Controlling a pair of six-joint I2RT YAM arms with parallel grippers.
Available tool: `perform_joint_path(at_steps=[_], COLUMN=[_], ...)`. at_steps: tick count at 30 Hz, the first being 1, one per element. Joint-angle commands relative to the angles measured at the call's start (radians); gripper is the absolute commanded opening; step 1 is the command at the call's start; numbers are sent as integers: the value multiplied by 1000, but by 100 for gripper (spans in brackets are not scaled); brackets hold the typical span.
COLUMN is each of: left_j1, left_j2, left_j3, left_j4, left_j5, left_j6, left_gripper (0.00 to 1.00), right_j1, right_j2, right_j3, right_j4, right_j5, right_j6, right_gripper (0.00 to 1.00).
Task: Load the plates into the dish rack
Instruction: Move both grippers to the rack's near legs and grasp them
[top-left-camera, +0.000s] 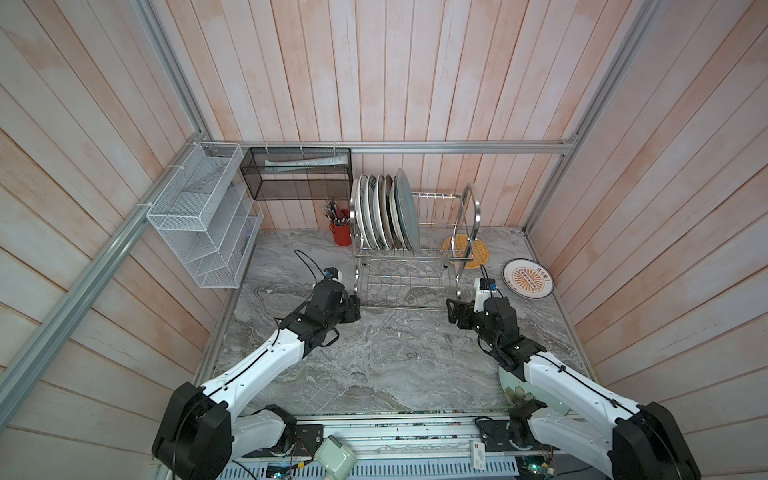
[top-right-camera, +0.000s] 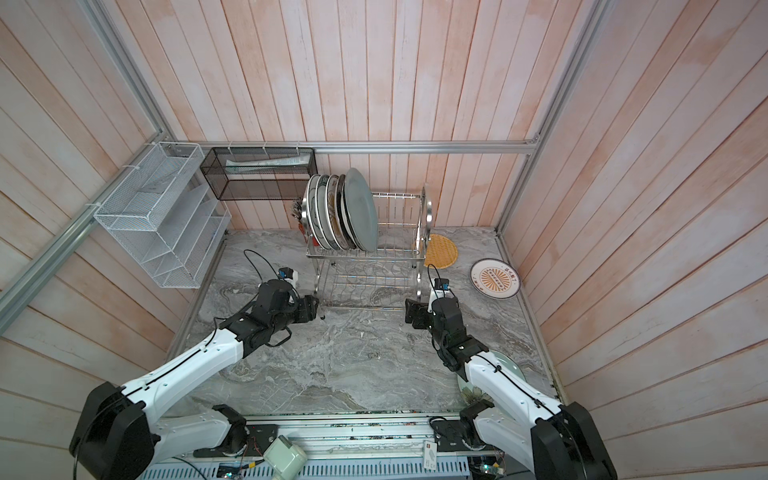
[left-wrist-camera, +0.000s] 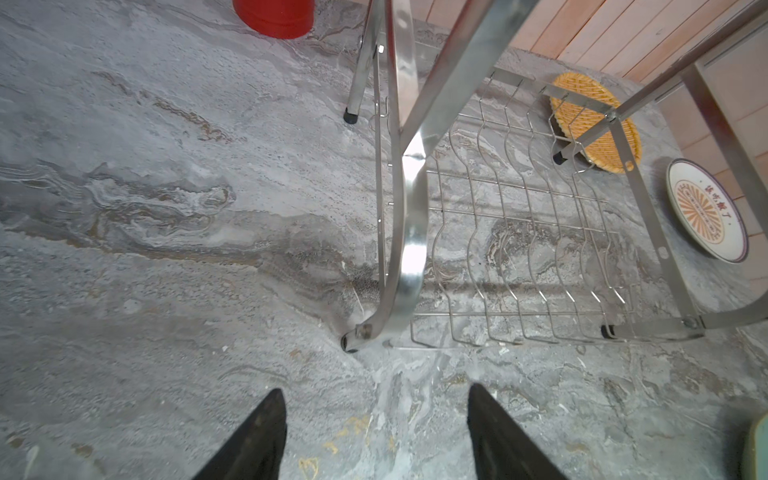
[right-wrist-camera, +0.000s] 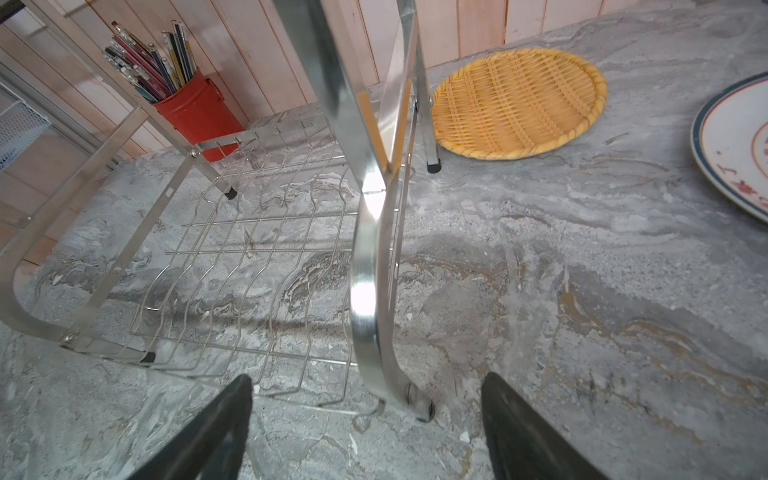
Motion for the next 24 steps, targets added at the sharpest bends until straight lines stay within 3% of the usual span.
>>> perform_joint_path(at_steps=[1, 12, 19, 24], left_j1=[12, 37, 42, 43], left_j2=[46, 159, 218, 220], left_j3=[68, 110, 126, 113], left_j4=[83, 174, 190, 222], left_j5=[17, 36, 33, 69], left_j6=[29, 37, 36, 36], left_gripper=[66, 47, 34, 18], right_j1=[-9, -38, -60, -60], right_j2=[54, 161, 207, 229], right_j3=[61, 117, 149, 165], right_j4=[7, -4, 5, 8], right_j5=[-13, 21, -28, -77], right_j6=[-27, -45, -69, -89], right_gripper=[80, 53, 38, 27])
